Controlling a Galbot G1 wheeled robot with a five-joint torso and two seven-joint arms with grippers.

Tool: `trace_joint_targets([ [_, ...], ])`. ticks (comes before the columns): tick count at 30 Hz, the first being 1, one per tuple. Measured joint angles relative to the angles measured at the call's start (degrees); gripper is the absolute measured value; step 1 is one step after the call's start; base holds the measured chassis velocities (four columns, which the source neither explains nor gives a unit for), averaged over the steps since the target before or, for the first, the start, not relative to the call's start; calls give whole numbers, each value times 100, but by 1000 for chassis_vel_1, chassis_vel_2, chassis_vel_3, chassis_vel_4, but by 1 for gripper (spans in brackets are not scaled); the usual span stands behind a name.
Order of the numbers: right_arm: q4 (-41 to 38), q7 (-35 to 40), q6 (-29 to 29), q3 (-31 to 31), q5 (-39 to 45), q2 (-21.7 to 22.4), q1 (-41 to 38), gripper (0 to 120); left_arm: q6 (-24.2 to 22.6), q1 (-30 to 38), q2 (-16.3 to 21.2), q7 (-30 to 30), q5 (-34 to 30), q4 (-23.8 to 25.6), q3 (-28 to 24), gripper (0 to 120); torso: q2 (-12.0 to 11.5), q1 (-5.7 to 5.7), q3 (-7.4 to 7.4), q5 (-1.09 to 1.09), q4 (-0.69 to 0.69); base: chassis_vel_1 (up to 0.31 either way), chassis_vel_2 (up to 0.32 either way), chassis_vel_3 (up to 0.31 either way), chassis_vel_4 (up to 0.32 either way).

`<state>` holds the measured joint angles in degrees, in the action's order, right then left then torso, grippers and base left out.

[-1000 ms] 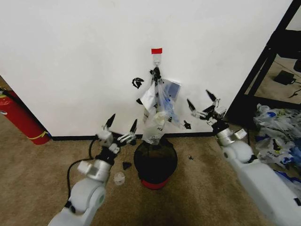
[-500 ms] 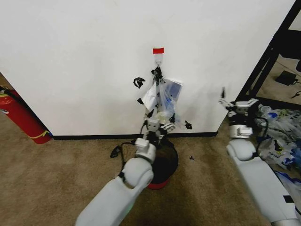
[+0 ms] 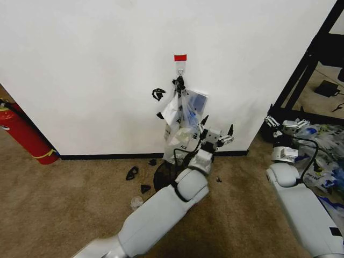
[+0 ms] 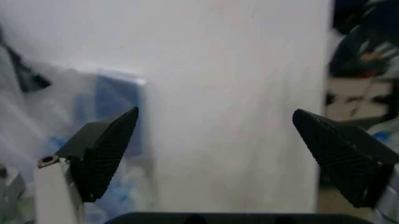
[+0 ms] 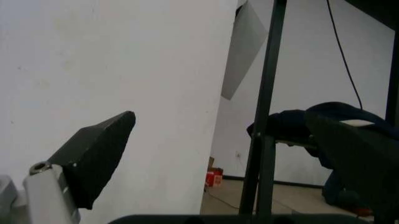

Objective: Pick up the garbage bag from the wall and place it over the trash bin.

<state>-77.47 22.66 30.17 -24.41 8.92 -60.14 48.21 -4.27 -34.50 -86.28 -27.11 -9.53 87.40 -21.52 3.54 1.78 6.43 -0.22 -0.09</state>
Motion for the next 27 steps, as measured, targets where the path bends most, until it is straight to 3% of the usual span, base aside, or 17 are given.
trace_joint_targets([
  [4, -12, -13, 5, 17, 36, -5, -23, 100, -355, 172, -64, -378, 37, -250, -13, 95, 0, 0, 0, 0, 1, 0, 0, 0, 0],
  [6, -45, -34, 15, 34, 79, -13, -23, 100, -831, 249, -42, -725, 75, -300, 8, 95, 0, 0, 0, 0, 2, 0, 0, 0, 0],
  [11, -80, -61, 40, 48, 89, -16, 14, 100, -1074, 253, -19, -990, 156, -382, 45, 92, 0, 0, 0, 0, 2, 0, 0, 0, 0],
  [19, -153, -76, 95, 88, 92, 2, 123, 100, -1251, 267, -145, -1281, 375, -579, 207, 68, 0, -1, 0, 0, 0, 0, 0, 0, 0],
  [24, -182, -79, 111, 126, 88, 1, 148, 100, -1349, 238, -115, -1366, 387, -544, 391, 46, 0, -1, 0, 0, 1, 0, 0, 0, 0],
  [27, -187, -79, 111, 139, 87, -2, 147, 100, -1357, 222, -93, -1369, 387, -521, 422, 41, 0, -1, 0, 0, 1, 0, 0, 0, 0],
])
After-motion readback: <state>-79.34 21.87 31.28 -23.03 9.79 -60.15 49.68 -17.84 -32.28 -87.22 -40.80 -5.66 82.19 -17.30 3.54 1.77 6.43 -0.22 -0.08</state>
